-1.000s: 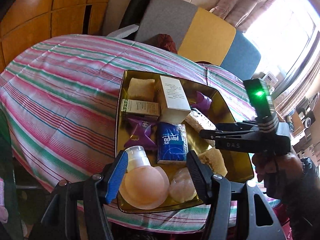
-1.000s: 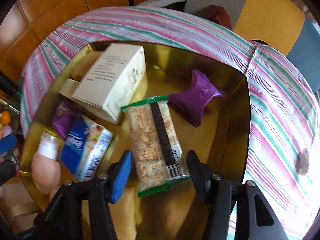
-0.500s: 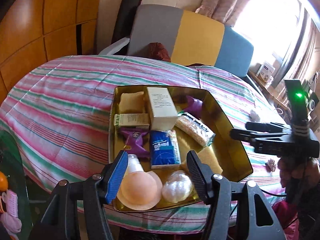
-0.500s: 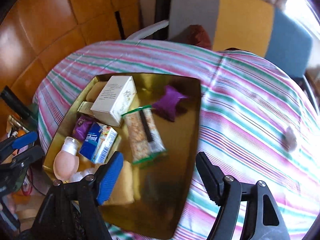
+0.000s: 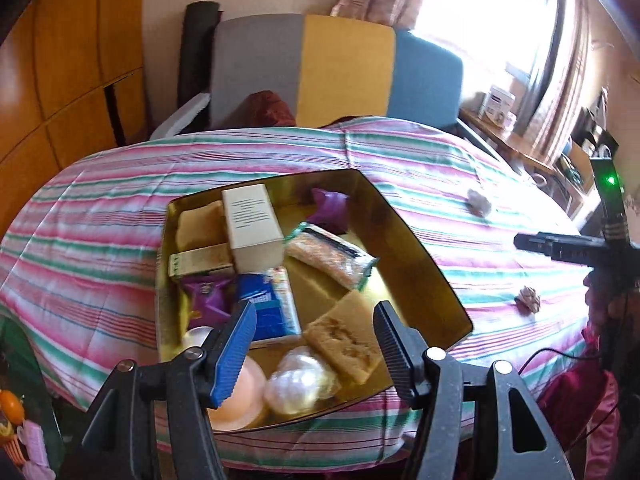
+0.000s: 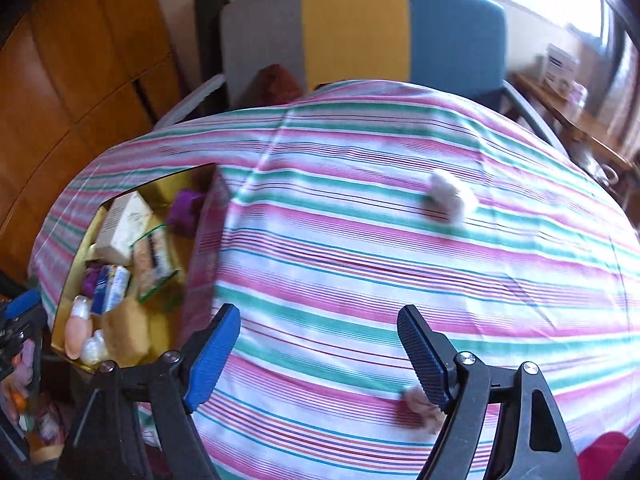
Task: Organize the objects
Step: 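Move the right gripper to the cream knotted cloth and grasp it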
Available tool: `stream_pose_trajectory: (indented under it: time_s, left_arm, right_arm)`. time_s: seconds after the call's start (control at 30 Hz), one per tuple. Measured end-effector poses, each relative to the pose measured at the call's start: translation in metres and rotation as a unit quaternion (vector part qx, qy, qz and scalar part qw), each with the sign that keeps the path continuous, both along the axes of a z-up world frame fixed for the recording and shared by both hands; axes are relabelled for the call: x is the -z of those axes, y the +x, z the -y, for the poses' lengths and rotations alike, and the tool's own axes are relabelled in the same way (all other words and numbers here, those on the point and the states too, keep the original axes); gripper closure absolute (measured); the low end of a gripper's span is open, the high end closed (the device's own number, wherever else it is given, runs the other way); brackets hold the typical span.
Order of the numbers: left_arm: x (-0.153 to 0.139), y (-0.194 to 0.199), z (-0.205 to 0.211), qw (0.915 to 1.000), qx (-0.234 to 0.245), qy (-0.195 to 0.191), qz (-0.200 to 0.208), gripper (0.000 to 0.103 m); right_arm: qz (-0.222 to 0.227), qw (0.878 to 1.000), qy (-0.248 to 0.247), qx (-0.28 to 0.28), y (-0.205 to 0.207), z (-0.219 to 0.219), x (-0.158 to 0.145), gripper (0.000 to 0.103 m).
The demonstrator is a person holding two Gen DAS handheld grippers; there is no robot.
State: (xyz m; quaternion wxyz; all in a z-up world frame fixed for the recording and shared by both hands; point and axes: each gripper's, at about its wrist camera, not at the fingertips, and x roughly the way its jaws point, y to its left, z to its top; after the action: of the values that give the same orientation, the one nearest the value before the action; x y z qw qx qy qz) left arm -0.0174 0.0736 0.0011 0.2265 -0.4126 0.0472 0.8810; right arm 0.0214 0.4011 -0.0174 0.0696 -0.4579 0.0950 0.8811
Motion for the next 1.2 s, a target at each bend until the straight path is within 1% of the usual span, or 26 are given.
stream_pose_trajectory:
  time_s: [0.1, 0.2, 0.33, 0.43, 0.53, 0.7, 0.77, 0.87, 0.9, 0.93, 0.97, 1.03, 1.07, 1.2]
  left_arm:
    - [-0.001, 0.003, -0.013, 0.9998, 0.018, -0.004, 0.0, 0.042]
    - [-0.001, 0.006, -0.025, 0.9994, 0.035, -0.003, 0.006, 0.042]
    - [0.0, 0.005, -0.038, 0.9987, 0.046, 0.001, 0.021, 0.042]
    - [0.0, 0.006, -0.048, 0.998, 0.058, 0.005, 0.025, 0.042]
    - [0.001, 0.007, -0.06, 0.9969, 0.073, 0.002, 0.028, 0.042]
    - [0.003, 0.008, -0.076, 0.995, 0.094, -0.004, 0.035, 0.042]
    - [0.003, 0.009, -0.083, 0.9941, 0.102, -0.005, 0.035, 0.042]
    - [0.002, 0.01, -0.091, 0.9928, 0.114, -0.005, 0.035, 0.042]
    - [0.001, 0.01, -0.095, 0.9922, 0.12, -0.006, 0.035, 0.042]
    - [0.001, 0.01, -0.098, 0.9918, 0.123, -0.006, 0.035, 0.042]
    - [0.001, 0.009, -0.102, 0.9914, 0.126, -0.007, 0.035, 0.042]
    - [-0.001, 0.009, -0.108, 0.9904, 0.133, -0.006, 0.036, 0.042]
    - [-0.001, 0.008, -0.113, 0.9899, 0.137, -0.006, 0.036, 0.042]
    - [-0.003, 0.003, -0.131, 0.9888, 0.144, -0.01, 0.04, 0.042]
  right_arm:
    - [-0.003, 0.999, -0.001, 0.036, 0.009, -0.03, 0.001, 0.018]
    - [0.001, 0.997, -0.007, 0.076, 0.019, -0.061, 0.005, 0.017]
    - [0.014, 0.994, -0.02, 0.103, 0.03, -0.087, 0.013, 0.017]
    - [0.057, 0.991, -0.026, 0.115, 0.033, -0.096, 0.027, 0.017]
    - [0.105, 0.988, -0.026, 0.107, 0.035, -0.095, 0.044, 0.017]
    - [0.141, 0.986, -0.029, 0.086, 0.037, -0.09, 0.063, 0.018]
    - [0.153, 0.985, -0.019, 0.073, 0.033, -0.086, 0.069, 0.021]
    - [0.181, 0.982, -0.002, 0.048, 0.024, -0.078, 0.08, 0.03]
    - [0.194, 0.98, 0.007, 0.035, 0.021, -0.074, 0.083, 0.042]
    - [0.208, 0.978, 0.021, 0.022, 0.018, -0.069, 0.087, 0.06]
    - [0.22, 0.975, 0.035, 0.01, 0.015, -0.064, 0.091, 0.065]
    - [0.224, 0.973, 0.06, 0.003, 0.012, -0.059, 0.091, 0.072]
    - [0.218, 0.974, 0.064, 0.008, 0.011, -0.06, 0.089, 0.072]
    - [0.168, 0.984, 0.035, 0.049, 0.008, -0.08, 0.078, 0.072]
